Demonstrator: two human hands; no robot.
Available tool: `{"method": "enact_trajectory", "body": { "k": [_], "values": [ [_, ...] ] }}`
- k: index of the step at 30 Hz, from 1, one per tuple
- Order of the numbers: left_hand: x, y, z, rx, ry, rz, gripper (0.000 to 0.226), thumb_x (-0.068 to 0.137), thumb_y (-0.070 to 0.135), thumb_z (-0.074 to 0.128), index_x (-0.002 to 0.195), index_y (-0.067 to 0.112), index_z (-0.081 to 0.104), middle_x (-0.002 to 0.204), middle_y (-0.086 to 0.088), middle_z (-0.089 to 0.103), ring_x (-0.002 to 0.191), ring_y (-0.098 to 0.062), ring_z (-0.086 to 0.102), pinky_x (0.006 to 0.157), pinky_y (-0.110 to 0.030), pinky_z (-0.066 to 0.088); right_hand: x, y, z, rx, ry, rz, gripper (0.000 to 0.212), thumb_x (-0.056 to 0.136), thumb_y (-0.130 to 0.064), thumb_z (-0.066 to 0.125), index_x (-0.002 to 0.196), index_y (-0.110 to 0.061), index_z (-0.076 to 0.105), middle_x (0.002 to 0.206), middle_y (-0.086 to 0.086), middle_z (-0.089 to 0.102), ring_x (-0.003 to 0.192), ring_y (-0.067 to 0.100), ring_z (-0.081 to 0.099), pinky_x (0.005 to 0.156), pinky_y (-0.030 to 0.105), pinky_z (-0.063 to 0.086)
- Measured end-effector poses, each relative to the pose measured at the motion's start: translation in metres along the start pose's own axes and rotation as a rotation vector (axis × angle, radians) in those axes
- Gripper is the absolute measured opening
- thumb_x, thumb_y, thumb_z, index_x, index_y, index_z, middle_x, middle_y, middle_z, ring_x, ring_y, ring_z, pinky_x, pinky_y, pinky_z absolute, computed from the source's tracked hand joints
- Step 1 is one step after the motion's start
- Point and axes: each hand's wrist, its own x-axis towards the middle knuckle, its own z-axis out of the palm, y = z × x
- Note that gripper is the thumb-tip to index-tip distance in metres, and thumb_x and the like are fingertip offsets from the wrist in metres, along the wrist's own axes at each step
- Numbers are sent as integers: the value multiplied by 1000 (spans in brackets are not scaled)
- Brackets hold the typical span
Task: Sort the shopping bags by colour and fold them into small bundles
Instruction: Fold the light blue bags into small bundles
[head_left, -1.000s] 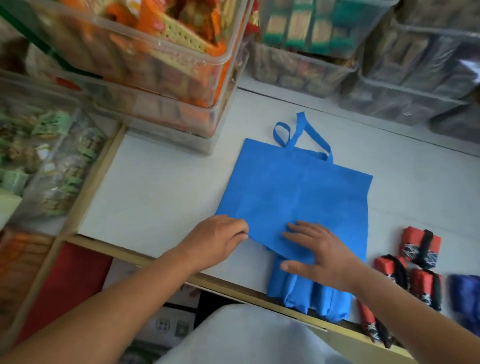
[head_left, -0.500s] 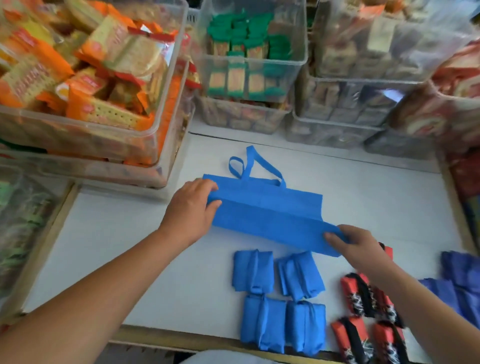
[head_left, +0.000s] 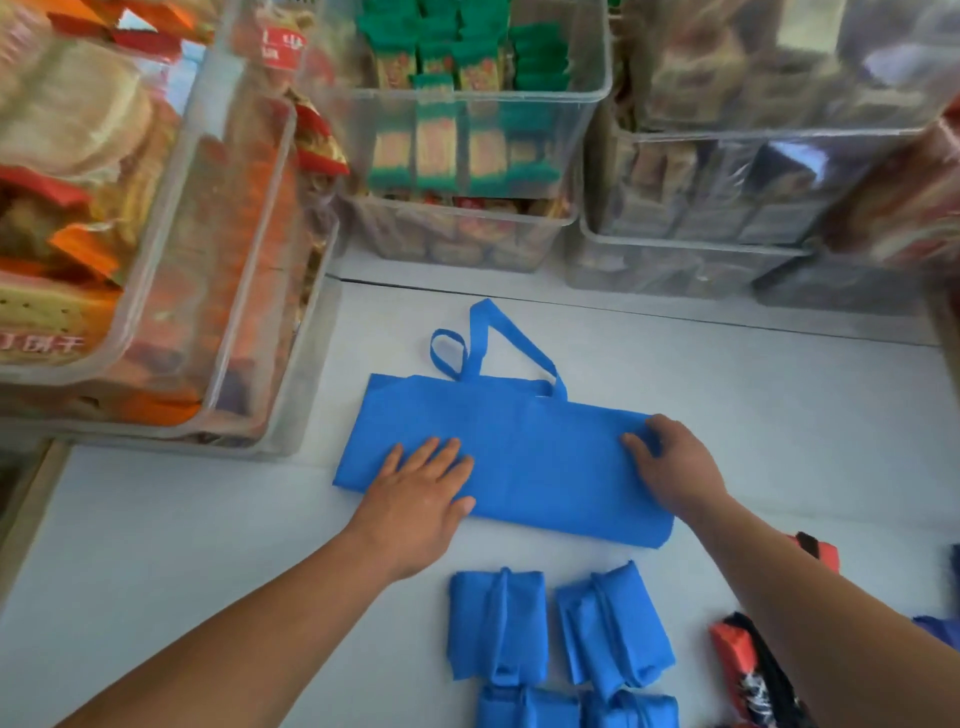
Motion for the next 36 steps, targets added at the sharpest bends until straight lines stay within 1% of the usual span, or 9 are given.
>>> {"method": "enact_trajectory", "body": {
  "k": [2, 4, 9, 13, 15, 18, 25, 34, 36],
  "values": [
    [5, -7, 13, 29, 36, 25, 58, 97, 48, 26, 137, 28, 61, 152, -1, 52, 139, -26, 51, 111, -57, 41, 11, 1, 5, -60, 26, -23, 23, 100, -45, 56, 109, -25, 56, 105, -3, 49, 91, 23, 51, 75, 34, 40],
    [11, -12, 18, 65, 98, 65, 44, 95, 42, 37, 122, 28, 69, 138, -3, 63, 125, -28, 62, 107, -52, 45, 20, 3, 11, -56, 47, -10, 23, 99, -46, 56, 105, -24, 57, 106, -1, 52, 92, 23, 52, 74, 35, 41],
    [23, -32, 34, 42, 157, 75, 46, 100, 49, 34, 140, 39, 55, 162, 2, 38, 151, -26, 34, 118, -55, 15, 23, -6, 18, -117, 140, 18, 24, 96, -44, 60, 106, -23, 55, 118, 7, 54, 102, 30, 52, 75, 39, 44],
    [24, -31, 50, 24, 148, 50, 53, 105, 52, 24, 157, 46, 26, 170, 7, 13, 158, -22, 9, 122, -57, 7, -5, -32, 48, -278, 443, -382, 53, 96, -41, 60, 144, -19, 53, 154, 18, 40, 141, 43, 37, 113, 55, 34],
    [34, -21, 52, 8, 184, -23, 54, 104, 53, 23, 158, 46, 23, 171, 7, 10, 158, -23, 7, 123, -57, 5, -18, -47, 73, -319, 336, -538, 61, 95, -57, 54, 150, -30, 49, 162, 14, 34, 150, 42, 27, 123, 56, 20],
    [49, -8, 52, -33, 232, -93, 57, 103, 57, 22, 159, 45, 21, 171, 7, 6, 158, -21, 1, 124, -55, -2, -16, -47, 100, -440, 127, -469, 70, 95, -77, 29, 158, -48, 24, 171, -1, 15, 157, 33, 9, 124, 60, 8],
    [31, -47, 56, -14, 280, 66, 62, 103, 64, 28, 160, 41, 24, 171, 6, 6, 158, -18, 0, 126, -53, 6, 10, -5, 80, -490, 100, -262, 77, 86, -88, 11, 154, -58, -9, 170, -10, -15, 156, 24, -13, 124, 58, -4],
    [37, -70, 58, -222, 293, 213, 46, 103, 53, 41, 146, 43, 51, 169, 10, 18, 158, -14, 8, 127, -38, -2, 26, 3, 61, -587, 74, -324, 79, 86, -88, 7, 156, -55, -10, 171, -3, -8, 157, 32, -4, 122, 62, 0],
    [36, -67, 56, -240, 270, 192, 46, 104, 52, 36, 145, 42, 53, 168, 10, 19, 157, -13, 8, 126, -37, -3, 21, -5, 57, -630, 162, -402, 76, 94, -80, 17, 161, -45, 8, 171, 8, 8, 156, 37, 9, 123, 62, 2]
  ]
}}
